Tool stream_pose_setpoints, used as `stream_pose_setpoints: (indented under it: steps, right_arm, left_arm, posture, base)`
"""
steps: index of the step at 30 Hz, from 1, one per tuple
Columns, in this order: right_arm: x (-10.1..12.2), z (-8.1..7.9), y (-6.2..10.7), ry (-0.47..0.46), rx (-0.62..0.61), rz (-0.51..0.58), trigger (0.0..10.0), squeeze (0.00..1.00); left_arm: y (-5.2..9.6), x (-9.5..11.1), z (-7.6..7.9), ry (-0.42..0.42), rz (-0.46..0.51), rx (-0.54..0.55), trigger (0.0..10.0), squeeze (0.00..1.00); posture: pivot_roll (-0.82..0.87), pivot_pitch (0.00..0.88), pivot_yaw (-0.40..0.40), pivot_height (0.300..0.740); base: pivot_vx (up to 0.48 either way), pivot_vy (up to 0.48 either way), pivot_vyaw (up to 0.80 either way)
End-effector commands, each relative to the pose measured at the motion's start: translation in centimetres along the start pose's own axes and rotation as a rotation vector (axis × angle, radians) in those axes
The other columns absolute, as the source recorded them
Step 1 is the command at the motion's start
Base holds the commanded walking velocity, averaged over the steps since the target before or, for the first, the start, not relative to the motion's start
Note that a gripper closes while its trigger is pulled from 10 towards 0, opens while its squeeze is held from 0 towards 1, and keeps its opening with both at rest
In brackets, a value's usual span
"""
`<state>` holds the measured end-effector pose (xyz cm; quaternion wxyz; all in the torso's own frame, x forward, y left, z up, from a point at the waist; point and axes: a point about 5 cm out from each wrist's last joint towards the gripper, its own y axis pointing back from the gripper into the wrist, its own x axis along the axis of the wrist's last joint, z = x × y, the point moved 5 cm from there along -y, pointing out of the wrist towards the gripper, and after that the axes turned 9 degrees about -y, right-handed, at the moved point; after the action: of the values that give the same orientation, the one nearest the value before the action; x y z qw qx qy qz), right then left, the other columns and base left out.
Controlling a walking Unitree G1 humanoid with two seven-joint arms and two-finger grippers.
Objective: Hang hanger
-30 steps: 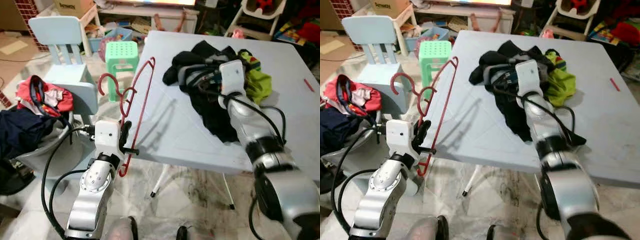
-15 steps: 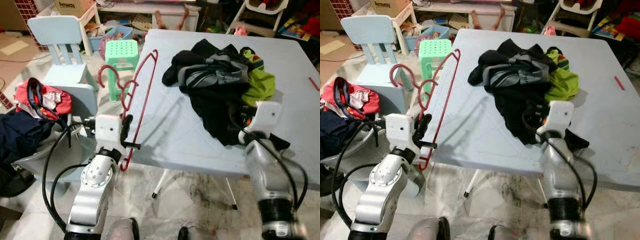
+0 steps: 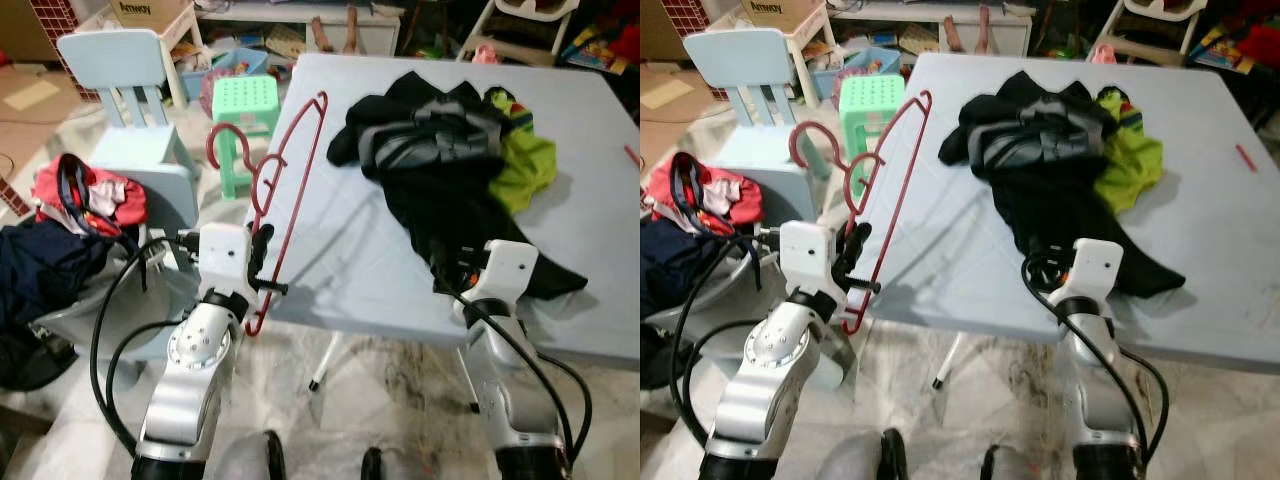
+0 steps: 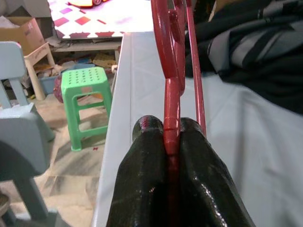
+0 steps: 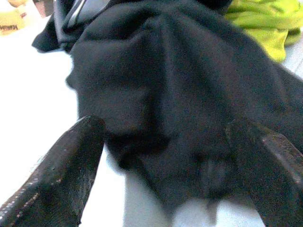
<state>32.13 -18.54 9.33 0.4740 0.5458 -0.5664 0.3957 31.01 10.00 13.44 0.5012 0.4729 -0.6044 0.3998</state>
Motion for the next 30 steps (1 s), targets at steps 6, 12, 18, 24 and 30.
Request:
stream_pose_setpoints:
  steps: [6, 12, 18, 24, 30]
  right_arm:
    - [0.8, 0.0, 0.1, 0.009, -0.004, 0.014, 10.0, 1.0]
    - [0.5, 0.1, 0.0, 0.021, -0.009, -0.002, 10.0, 1.0]
    - [0.6, -0.3, -0.3, 0.008, 0.005, -0.004, 10.0, 1.0]
    - [0.3, -0.8, -0.5, 0.004, 0.033, -0.022, 10.0, 0.0]
    - [0.3, -1.0, -0.5, -0.001, 0.046, -0.025, 10.0, 0.0]
  left_arm:
    - [0.3, -1.8, 0.2, -0.007, -0.075, -0.01, 10.0, 0.0]
    - [0.3, -1.6, 0.1, -0.004, -0.065, -0.003, 10.0, 0.0]
    - [0.2, -1.5, -0.2, 0.006, -0.059, 0.01, 10.0, 0.0]
    - [0.1, -2.1, 0.2, 0.051, -0.099, -0.006, 10.0, 0.0]
    - [0.2, -2.3, 0.5, 0.082, -0.113, -0.033, 10.0, 0.0]
  posture:
    - [0.01, 0.056, 0.013, 0.74]
    - [0.01, 0.053, 0.007, 0.74]
    - [0.01, 0.051, 0.005, 0.74]
    - [0.01, 0.049, 0.002, 0.74]
    - [0.01, 0.051, 0.0, 0.74]
  base:
    - [-0.359, 0.0, 0.0]
    - [-0.336, 0.0, 0.0]
    - [-0.046, 0.0, 0.0]
    - [0.0, 0.306, 0.0]
    - [0.0, 0.472, 0.0]
